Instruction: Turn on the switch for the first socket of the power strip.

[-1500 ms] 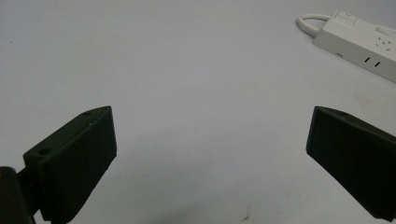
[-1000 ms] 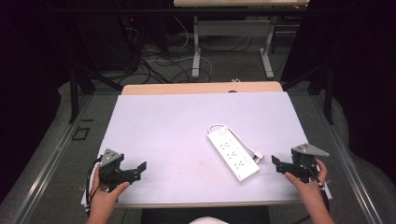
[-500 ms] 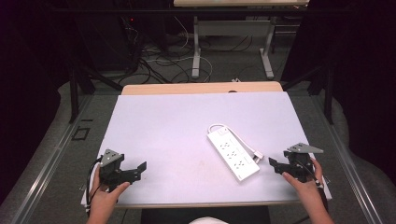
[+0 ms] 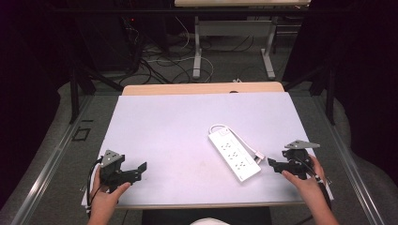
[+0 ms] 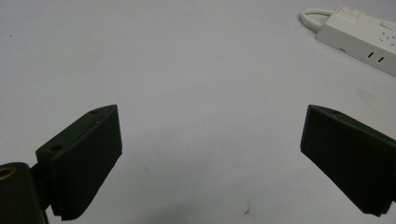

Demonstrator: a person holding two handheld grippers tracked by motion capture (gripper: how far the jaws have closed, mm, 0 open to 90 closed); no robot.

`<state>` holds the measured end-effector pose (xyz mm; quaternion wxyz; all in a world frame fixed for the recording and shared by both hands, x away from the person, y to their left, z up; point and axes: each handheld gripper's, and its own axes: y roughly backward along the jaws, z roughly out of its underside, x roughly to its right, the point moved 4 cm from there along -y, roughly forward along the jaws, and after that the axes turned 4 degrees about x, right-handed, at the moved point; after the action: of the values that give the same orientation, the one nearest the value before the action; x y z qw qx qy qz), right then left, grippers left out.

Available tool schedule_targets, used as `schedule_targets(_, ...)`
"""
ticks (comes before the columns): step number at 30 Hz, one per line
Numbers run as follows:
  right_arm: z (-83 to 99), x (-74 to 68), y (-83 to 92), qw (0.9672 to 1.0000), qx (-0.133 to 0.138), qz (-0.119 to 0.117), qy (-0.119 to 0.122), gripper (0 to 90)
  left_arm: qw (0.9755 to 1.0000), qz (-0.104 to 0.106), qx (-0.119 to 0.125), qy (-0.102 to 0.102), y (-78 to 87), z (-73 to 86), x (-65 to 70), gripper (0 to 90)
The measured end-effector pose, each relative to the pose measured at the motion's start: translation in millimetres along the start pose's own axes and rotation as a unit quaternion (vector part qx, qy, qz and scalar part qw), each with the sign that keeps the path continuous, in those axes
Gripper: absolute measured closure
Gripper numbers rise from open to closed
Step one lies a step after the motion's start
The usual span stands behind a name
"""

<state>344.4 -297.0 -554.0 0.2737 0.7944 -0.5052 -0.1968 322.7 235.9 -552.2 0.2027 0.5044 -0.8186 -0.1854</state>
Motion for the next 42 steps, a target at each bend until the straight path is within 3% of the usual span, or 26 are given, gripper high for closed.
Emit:
schedule_targets(5, -1.0, -0.9, -1.3, 0.9993, -0.014, -0.015, -0.032, 32.7, 1.0, -0.001, 0.0, 0.001, -0.3, 0.2, -1.1, 6.1)
schedule_targets(10, -1.9, -0.3, -2.6, 0.9987, -0.025, -0.024, -0.037, 36.2, 1.0, -0.002, -0.002, 0.0, -0.4, 0.4, -1.7, 6.8)
schedule_targets(14, -0.2, -1.8, -4.6, 0.9967, -0.049, -0.045, -0.045, 37.0, 1.0, -0.003, -0.004, 0.002, -1.2, 0.8, -1.4, 7.3)
schedule_targets(19, -1.7, 0.9, -4.7, 0.995, -0.071, -0.06, -0.036, 38.1, 1.0, -0.002, -0.005, 0.001, -1.9, 1.0, -0.9, 7.8)
schedule_targets(21, -4.0, 1.3, -2.8, 0.9938, -0.077, -0.067, -0.045, 38.2, 1.0, -0.002, -0.006, 0.002, -2.1, 1.2, -0.7, 7.9)
schedule_targets(25, -9.6, 3.1, 0.9, 0.9923, -0.077, -0.081, -0.053, 38.5, 1.0, -0.002, -0.006, 0.002, -2.2, 1.3, -0.8, 8.2)
schedule_targets(35, -18.2, 4.8, 4.4, 0.9894, -0.085, -0.09, -0.076, 37.3, 1.0, -0.003, -0.007, 0.002, -2.7, 1.5, -0.9, 8.7)
schedule_targets(42, -26.8, 2.7, 4.8, 0.9895, -0.086, -0.093, -0.071, 37.9, 1.0, -0.004, -0.005, 0.004, -3.4, 1.6, -0.9, 9.1)
